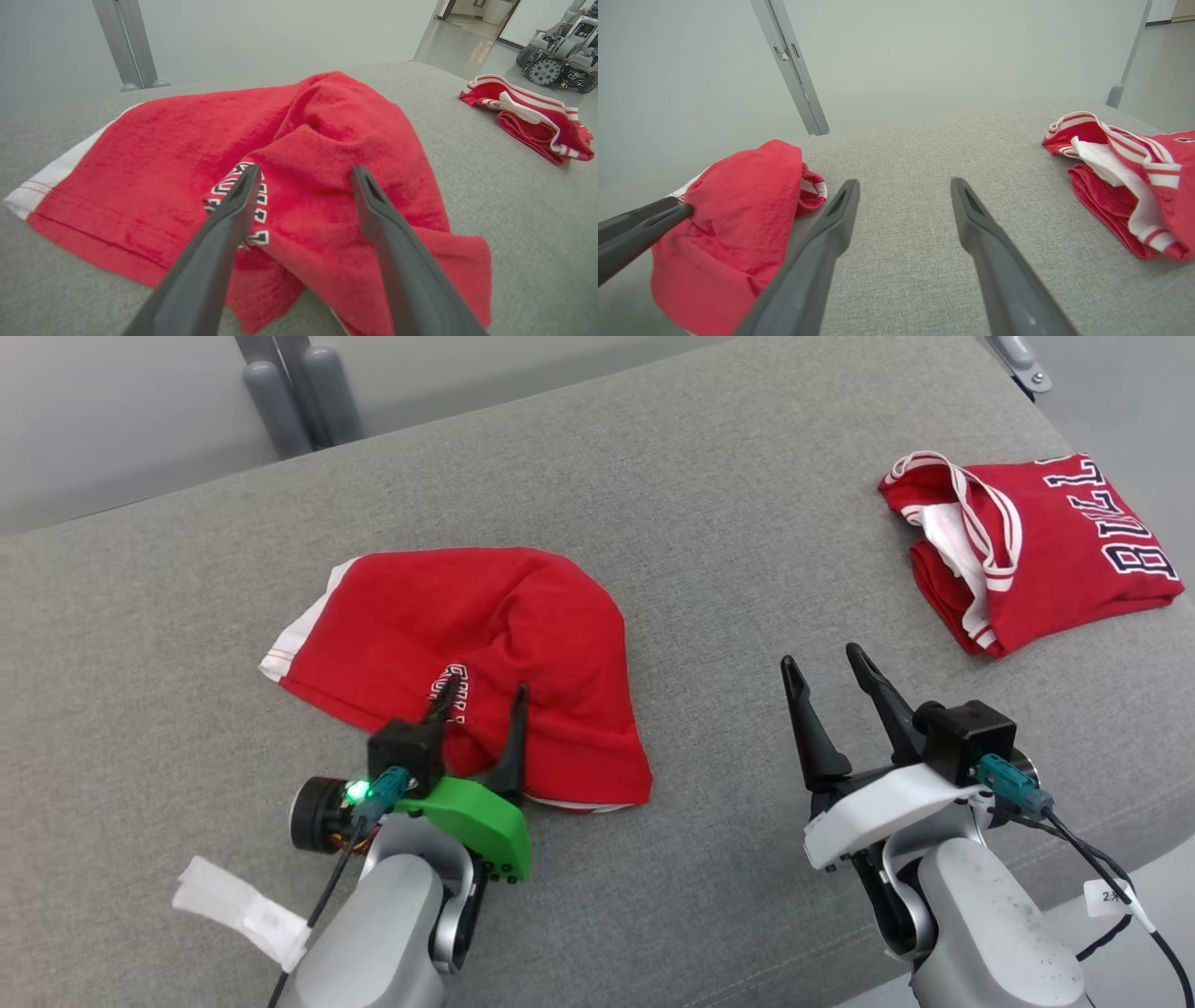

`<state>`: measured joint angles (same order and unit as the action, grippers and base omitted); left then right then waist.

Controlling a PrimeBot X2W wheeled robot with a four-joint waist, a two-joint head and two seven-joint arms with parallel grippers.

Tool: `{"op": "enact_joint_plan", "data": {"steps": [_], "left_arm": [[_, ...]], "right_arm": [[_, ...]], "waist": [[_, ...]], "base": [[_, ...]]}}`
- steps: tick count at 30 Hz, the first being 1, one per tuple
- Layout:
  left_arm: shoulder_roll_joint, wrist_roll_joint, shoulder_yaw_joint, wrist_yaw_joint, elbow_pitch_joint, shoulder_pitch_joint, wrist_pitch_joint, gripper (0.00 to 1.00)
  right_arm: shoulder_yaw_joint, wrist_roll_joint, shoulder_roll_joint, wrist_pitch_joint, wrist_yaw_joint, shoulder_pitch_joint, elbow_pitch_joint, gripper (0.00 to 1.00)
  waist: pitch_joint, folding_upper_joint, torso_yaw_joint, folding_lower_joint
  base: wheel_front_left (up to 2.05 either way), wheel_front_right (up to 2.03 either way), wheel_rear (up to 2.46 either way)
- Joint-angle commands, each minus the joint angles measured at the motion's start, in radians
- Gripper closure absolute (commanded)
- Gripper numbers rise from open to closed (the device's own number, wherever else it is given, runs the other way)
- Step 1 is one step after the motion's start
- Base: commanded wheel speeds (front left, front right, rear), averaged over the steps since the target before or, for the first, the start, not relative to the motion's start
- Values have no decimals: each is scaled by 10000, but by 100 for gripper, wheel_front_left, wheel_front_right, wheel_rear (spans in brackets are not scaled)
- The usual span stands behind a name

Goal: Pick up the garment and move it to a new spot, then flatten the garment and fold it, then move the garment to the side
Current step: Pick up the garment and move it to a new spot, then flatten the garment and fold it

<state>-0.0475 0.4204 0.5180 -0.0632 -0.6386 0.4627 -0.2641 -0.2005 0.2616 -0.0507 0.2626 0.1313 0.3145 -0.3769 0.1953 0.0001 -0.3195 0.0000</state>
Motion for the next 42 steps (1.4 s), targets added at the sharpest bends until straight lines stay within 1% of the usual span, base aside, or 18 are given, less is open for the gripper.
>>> {"op": "enact_joint_plan", "data": {"steps": [1,3,6,10,15,20,27,30,36,42], "left_arm": [[-65,-81,-331,-181,133,-295,3,0],[-64,-170,-823,-290,294,-606,3,0],[-56,-383,-1395,-339,522,-999,3,0],[-83,-936,-2194,-390,1103,-1543,3,0],[-72,-1475,-3171,-295,1848,-2271,3,0],[-60,-1902,-3817,-243,2540,-3032,3,0],[-55,-1696,-4060,-464,3067,-3900,3,0],[-52,-1753,-4062,-413,3170,-4133,3,0],[-53,-1760,-3884,-355,3122,-4156,3,0],[-55,-1530,-3536,-442,3051,-3965,3,0]], "right_arm": [[29,-46,-6,29,-12,-141,13,0],[48,-92,-6,29,-12,-212,2,0],[86,-121,-8,29,-12,-284,-20,0],[94,-233,-11,29,-12,-366,-8,0],[194,-416,-12,28,-12,-490,-76,0],[286,-570,-10,28,-12,-735,-253,0],[260,-725,-10,28,-12,-1183,-554,0],[186,-673,-9,28,-12,-1331,-620,0],[-258,-668,-10,28,-12,-1377,-1075,0],[-641,-651,-16,28,-12,-1031,-1862,0]], "waist": [[-146,-1,235,0],[-240,-1,399,0],[-380,-1,643,0],[-548,-1,960,0],[-682,-1,1287,0],[-861,-1,1572,0],[-1169,-1,1894,0],[-1224,-1,2006,0],[-1134,-1,2346,0],[-877,-1,2871,0]], "base": [[0,0,0],[0,0,0],[0,0,0],[0,0,0],[0,0,0],[0,0,0],[0,0,0],[0,0,0],[0,0,0],[0,0,0]]}}
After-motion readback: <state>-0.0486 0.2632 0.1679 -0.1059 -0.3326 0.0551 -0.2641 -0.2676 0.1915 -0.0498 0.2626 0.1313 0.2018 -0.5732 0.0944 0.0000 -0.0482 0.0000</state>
